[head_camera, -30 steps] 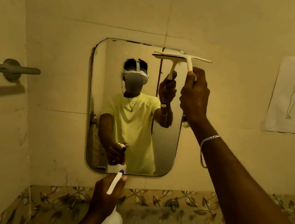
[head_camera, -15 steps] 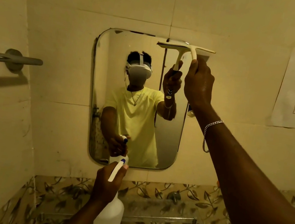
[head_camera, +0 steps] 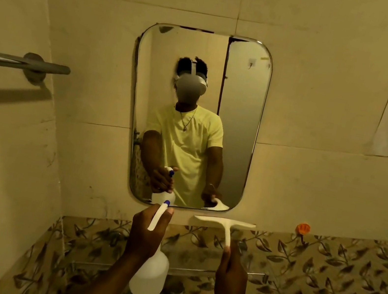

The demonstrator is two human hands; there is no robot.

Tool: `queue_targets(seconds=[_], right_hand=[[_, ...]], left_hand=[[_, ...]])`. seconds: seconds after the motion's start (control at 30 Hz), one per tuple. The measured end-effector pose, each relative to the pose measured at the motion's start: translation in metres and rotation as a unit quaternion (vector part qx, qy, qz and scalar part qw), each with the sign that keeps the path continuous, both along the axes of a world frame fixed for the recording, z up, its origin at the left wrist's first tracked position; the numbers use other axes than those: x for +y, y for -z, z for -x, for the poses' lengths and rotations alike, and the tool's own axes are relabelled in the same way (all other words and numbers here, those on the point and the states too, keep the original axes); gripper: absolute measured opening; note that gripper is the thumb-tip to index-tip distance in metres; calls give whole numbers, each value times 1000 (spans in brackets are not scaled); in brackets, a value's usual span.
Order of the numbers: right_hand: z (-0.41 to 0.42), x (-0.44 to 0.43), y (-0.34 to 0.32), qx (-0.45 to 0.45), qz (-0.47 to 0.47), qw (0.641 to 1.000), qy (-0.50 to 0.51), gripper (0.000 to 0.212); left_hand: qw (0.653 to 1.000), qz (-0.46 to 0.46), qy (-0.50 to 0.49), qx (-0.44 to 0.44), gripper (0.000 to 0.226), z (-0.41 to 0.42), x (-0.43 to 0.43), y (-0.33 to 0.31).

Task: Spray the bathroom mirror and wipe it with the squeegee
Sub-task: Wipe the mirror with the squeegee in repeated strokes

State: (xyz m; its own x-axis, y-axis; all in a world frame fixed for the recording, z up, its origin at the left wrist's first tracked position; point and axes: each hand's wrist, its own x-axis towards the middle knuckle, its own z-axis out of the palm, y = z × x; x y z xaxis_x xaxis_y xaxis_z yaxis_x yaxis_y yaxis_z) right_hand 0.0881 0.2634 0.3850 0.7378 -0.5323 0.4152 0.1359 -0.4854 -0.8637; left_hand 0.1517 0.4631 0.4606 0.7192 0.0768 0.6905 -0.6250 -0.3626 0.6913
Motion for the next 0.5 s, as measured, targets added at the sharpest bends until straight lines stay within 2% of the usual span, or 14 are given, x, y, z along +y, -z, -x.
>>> queue_targets(seconds=[0.1, 0.23, 0.4, 0.5], right_hand=[[4, 4, -3, 12, -37, 999, 26, 59], [2, 5, -30, -32, -46, 998, 28, 61], [-1, 1, -52, -66, -32, 997, 37, 57], [-3, 0, -56, -73, -36, 996, 33, 52]], left_hand=[[1000, 8, -2, -11, 34, 4, 1, -5], [999, 32, -7, -25, 38, 5, -1, -31], [994, 81, -20, -75, 29, 7, 1, -81], [992, 74, -21, -97, 18, 12, -2, -99]])
